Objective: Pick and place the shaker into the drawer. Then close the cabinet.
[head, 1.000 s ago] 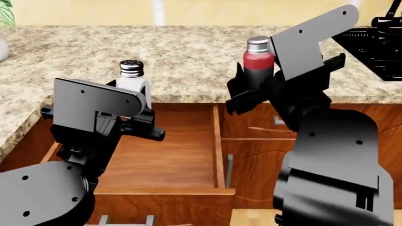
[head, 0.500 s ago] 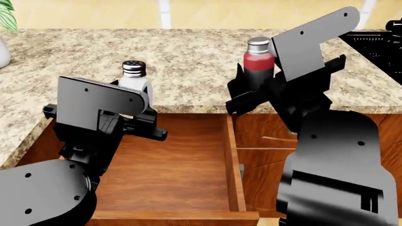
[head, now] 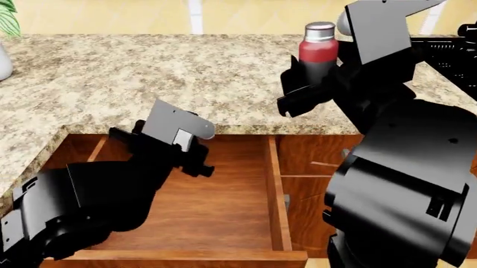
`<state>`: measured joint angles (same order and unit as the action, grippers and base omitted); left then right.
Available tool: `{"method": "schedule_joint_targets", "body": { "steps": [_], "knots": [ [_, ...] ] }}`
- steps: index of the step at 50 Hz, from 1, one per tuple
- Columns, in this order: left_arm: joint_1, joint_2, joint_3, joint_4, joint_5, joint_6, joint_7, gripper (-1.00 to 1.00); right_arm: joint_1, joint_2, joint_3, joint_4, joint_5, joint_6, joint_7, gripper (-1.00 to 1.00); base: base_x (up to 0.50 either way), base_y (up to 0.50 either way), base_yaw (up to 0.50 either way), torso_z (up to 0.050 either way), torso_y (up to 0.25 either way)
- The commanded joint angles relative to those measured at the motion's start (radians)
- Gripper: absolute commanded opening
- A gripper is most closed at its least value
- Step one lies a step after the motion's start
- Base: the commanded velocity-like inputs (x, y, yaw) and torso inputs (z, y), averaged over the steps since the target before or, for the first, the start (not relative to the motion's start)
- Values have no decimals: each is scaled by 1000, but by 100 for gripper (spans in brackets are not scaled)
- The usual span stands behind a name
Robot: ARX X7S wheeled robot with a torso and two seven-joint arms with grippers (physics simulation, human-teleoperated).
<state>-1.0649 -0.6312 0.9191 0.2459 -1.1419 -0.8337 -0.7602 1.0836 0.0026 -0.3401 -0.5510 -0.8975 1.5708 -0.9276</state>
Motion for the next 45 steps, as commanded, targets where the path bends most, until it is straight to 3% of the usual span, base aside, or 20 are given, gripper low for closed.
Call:
{"method": "schedule_joint_targets", "body": {
  "steps": [1,15,32,42,43,45],
  "knots": [
    [3,52,99,-187,72,-23,114,-100,46,-2,0,8,-14,0,-33,-100,0,0,0,0,0],
    [-38,139,194,-403,166,-36,228,-100,16,-2,-5,-22,-50,0,-60,-100,0,0,0,0,1],
    [111,160,264,-545,223,45,278,-100,-19,-2,-9,-40,-40,0,-37,-100,0,0,0,1,1],
    [134,143,246,-533,206,63,276,-100,-21,-2,-13,-44,-22,0,-17,-100,0,0,0,0,1],
    [129,133,239,-510,201,65,274,100,-21,-2,-14,-44,-27,0,-22,-100,0,0,0,0,0],
    [117,116,230,-464,195,69,273,100,-22,-2,-17,-42,-39,0,-33,-100,0,0,0,0,0]
  ]
}}
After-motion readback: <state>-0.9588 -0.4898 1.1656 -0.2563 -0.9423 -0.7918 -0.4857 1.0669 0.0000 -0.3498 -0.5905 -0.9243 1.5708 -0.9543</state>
